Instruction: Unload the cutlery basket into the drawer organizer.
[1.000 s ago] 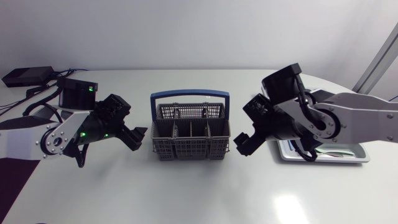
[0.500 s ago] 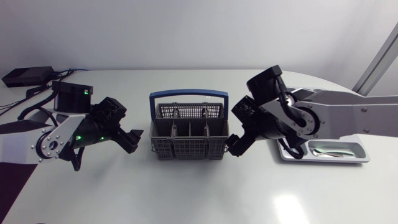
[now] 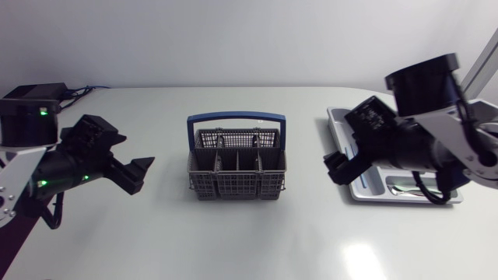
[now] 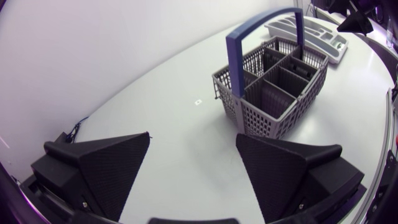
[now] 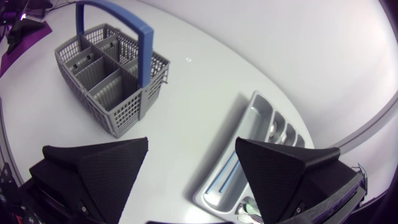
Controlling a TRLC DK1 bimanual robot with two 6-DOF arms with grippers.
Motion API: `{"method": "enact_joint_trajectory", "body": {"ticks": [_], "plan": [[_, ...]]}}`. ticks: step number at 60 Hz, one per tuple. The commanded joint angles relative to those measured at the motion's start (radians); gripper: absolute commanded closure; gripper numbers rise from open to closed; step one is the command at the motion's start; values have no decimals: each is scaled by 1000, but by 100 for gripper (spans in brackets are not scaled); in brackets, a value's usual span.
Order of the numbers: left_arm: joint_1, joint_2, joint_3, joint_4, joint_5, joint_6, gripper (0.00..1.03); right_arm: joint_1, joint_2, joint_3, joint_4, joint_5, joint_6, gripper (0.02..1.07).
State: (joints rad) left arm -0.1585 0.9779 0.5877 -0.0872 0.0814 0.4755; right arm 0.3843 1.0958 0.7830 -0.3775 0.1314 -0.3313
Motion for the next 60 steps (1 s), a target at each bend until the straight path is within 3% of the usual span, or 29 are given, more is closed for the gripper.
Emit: {"method": "enact_joint_trajectory", "body": {"ticks": [1, 7, 11, 18, 24, 32, 60], "plan": [[30, -91, -23, -28, 9, -54, 5, -53, -82, -33, -21, 7, -22, 6], [77, -162, -29, -29, -2, -103, 5, -108, -159, -57, -15, 1, -14, 6], [88, -252, -46, -43, -54, -127, 5, -159, -212, -74, -8, 1, 23, 6], [86, -357, -98, -54, -52, -129, 5, -203, -346, -134, 34, 8, 35, 6], [100, -470, -157, -17, -48, -222, 5, -208, -505, -226, 86, 4, 25, 6], [109, -549, -220, -2, -52, -262, 5, -243, -599, -288, 77, 8, 35, 6], [141, -827, -458, 56, -71, -400, 6, -323, -878, -566, 246, -70, 202, 6]]}}
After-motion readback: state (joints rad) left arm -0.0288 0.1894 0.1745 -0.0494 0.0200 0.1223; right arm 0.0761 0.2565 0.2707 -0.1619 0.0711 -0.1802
